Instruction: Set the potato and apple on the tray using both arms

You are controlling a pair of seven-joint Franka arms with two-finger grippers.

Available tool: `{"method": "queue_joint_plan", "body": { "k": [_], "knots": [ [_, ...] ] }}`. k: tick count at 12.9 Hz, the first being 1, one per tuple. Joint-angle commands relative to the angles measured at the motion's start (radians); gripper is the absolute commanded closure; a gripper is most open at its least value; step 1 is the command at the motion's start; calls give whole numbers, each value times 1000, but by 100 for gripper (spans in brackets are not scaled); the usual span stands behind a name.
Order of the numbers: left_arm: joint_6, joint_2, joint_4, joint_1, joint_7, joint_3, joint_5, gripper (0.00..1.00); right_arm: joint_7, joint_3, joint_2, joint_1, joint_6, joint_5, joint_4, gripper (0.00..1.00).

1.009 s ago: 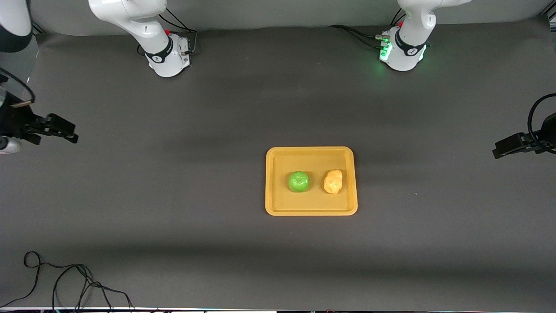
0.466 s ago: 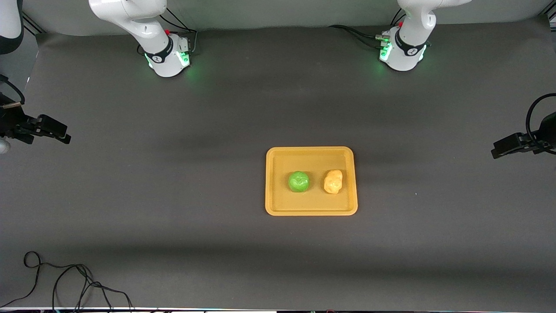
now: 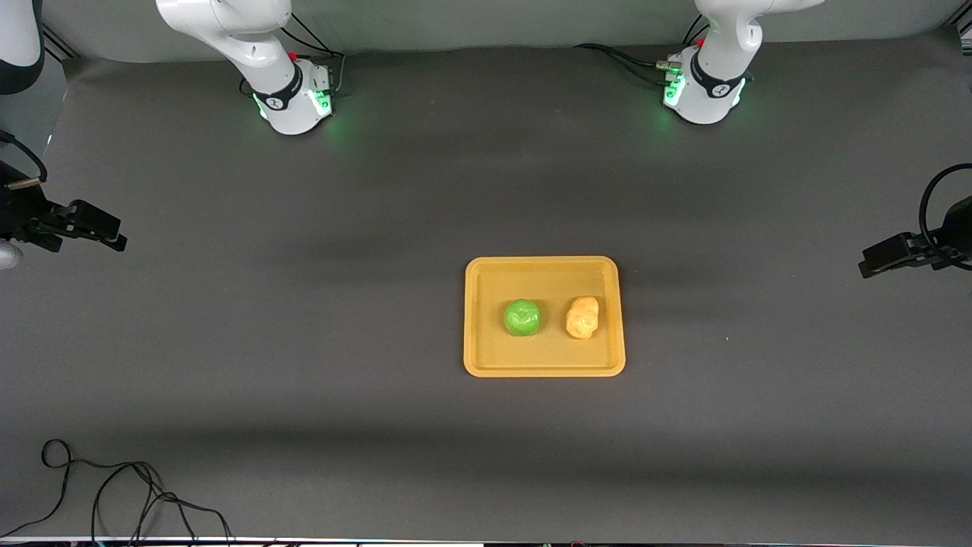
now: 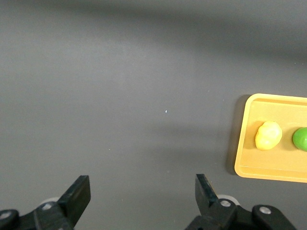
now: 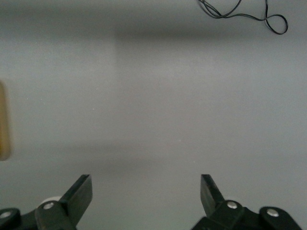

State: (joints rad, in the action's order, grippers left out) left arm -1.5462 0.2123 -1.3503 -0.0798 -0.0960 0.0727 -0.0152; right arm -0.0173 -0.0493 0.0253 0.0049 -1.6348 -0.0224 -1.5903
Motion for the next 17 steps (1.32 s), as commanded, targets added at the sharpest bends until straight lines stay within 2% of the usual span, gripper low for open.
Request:
{"method": "queue_joint_plan", "body": {
  "k": [1, 7, 17],
  "knots": [
    [-6, -1, 8, 8, -5, -5, 6, 2, -13, -23, -22, 20, -5, 4, -19, 0],
    [-11, 1, 8, 2, 4, -7, 9, 2, -15, -23, -8, 17, 81, 7, 21, 0],
    [-29, 4, 8, 6, -5, -7, 9, 2, -12, -24, -1, 15, 85, 18, 29, 0]
  ]
}}
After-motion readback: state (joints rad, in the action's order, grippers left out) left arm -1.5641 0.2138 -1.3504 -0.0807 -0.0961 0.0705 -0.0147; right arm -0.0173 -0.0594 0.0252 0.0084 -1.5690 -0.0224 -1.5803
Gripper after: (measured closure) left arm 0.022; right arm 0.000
